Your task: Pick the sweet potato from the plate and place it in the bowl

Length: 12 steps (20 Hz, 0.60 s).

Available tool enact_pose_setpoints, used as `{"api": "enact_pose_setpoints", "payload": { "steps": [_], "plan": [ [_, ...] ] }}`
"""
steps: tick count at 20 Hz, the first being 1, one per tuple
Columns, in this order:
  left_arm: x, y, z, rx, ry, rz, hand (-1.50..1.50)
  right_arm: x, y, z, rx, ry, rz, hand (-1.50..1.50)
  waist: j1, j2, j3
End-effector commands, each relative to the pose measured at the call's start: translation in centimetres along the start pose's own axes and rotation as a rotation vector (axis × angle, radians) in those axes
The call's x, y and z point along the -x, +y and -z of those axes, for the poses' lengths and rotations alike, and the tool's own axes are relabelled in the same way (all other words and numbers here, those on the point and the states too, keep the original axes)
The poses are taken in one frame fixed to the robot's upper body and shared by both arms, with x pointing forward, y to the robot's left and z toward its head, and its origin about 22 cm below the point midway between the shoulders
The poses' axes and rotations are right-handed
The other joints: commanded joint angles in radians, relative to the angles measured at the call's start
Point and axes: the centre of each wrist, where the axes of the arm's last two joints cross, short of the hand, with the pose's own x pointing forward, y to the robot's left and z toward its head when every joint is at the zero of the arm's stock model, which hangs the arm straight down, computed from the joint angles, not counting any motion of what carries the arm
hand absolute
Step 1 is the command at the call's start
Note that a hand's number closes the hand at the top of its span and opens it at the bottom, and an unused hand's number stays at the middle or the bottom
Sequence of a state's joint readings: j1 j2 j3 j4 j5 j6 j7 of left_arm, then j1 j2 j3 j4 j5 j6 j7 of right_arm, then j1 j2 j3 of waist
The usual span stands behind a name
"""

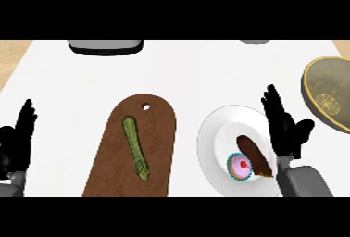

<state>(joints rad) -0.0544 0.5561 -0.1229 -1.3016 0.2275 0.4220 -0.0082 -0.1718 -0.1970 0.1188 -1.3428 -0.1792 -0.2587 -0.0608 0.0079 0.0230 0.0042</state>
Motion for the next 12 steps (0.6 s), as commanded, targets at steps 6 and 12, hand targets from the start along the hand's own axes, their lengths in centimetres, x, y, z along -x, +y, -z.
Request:
{"api": "enact_pose_setpoints", "payload": {
  "steps": [6, 12],
  "plan": [
    [-9.5, -3.1, 2.1, 0.143, -0.362, -0.209, 0.00, -6.0, 14.8, -4.2, -1.073, -0.237, 0.087, -1.50, 0.083, -0.047, -0.005],
    [-8.0, -1.2, 1.4, 0.141, -0.331, -0.303, 0.00, -5.2, 8.0, -9.0, -0.883, -0.667, -0.267, -1.50, -0.035, -0.043, -0.004]
  ]
}}
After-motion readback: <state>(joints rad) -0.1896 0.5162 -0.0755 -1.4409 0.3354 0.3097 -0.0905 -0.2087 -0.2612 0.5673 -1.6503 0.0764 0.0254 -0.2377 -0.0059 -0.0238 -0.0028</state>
